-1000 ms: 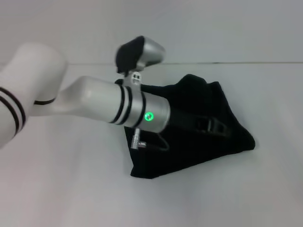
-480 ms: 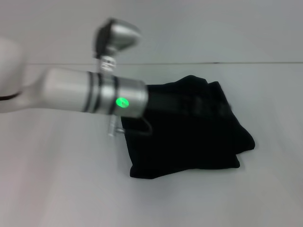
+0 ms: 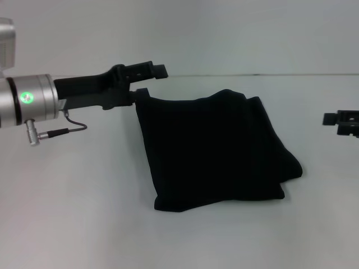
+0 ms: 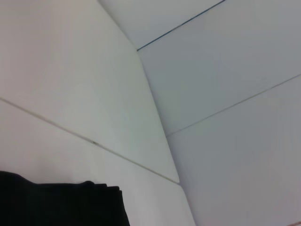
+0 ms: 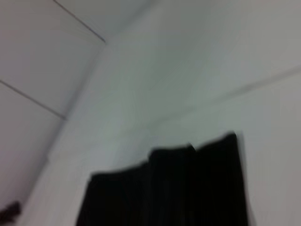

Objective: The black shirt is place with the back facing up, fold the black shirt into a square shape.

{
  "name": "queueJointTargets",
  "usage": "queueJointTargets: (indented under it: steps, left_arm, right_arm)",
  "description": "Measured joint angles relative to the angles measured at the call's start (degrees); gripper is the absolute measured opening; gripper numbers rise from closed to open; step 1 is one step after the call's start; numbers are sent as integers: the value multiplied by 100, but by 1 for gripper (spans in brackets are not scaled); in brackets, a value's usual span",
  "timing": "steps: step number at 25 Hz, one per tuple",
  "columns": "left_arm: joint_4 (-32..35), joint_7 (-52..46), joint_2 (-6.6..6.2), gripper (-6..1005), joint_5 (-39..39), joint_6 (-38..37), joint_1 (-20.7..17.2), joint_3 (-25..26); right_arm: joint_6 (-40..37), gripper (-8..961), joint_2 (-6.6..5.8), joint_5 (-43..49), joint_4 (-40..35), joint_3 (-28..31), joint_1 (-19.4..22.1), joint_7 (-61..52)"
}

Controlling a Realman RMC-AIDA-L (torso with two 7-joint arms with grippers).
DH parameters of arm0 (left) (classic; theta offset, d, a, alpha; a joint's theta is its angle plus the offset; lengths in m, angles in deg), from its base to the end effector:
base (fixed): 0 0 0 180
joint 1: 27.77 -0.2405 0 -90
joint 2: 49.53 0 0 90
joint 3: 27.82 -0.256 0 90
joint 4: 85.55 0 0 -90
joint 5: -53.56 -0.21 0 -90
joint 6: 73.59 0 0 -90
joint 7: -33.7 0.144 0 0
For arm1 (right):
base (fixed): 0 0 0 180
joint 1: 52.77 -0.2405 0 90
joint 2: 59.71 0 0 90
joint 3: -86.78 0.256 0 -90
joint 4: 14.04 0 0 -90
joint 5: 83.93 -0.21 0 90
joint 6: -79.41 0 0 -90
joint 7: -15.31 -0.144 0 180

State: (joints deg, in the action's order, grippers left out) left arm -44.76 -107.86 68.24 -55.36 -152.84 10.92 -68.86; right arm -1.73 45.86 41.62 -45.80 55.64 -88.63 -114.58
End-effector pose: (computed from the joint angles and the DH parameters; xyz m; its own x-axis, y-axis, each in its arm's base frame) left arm -0.2100 0.3984 0.0260 0.0633 0.8382 0.5418 0.9132 -0.2676 0.3074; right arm 0.3109 0.3800 0.0922 0.1906 -0.8311 -0.5224 -0.9757 -0.2188 -0.0080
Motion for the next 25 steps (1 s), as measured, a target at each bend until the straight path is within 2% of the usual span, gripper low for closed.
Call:
queueJointTargets:
  steps: [2,6,9,13,16,21,22,23,25]
  left_arm:
    - [48,26,-8,882,-38,-76,-23,120]
    - [122,54,3,891,-48,-103,-84,174]
    - [161,54,22,891,-49,-90,-134,260]
    - [169,61,32,891,-26,-98,-194,382]
    - [172,64,48,891,-18,-88,-245,400]
    - [149,130,72,891,-10,-53,-255,405]
    - [149,131,73,891,-9,-51,-255,405]
    - [147,132,73,891,-9,-49,-256,406]
    - [142,137,78,891,-7,-43,-255,408]
  right_arm:
    - [93,759,10,451,-69,-164,-301,-246]
    - [312,759,143,1169,-163,-396,-881,-366]
    - [712,758,294,1572,-115,-712,-1273,-542]
    - [1222,758,499,1877,99,-1368,-1593,-872]
    - [1517,758,613,1914,307,-1591,-1717,-974]
    - [1777,759,824,1852,374,-1565,-1762,-988]
    - [1844,759,903,1819,376,-1561,-1764,-989]
    - [1844,759,903,1819,376,-1561,-1764,-989]
    - [1954,758,977,1777,377,-1560,-1756,-978]
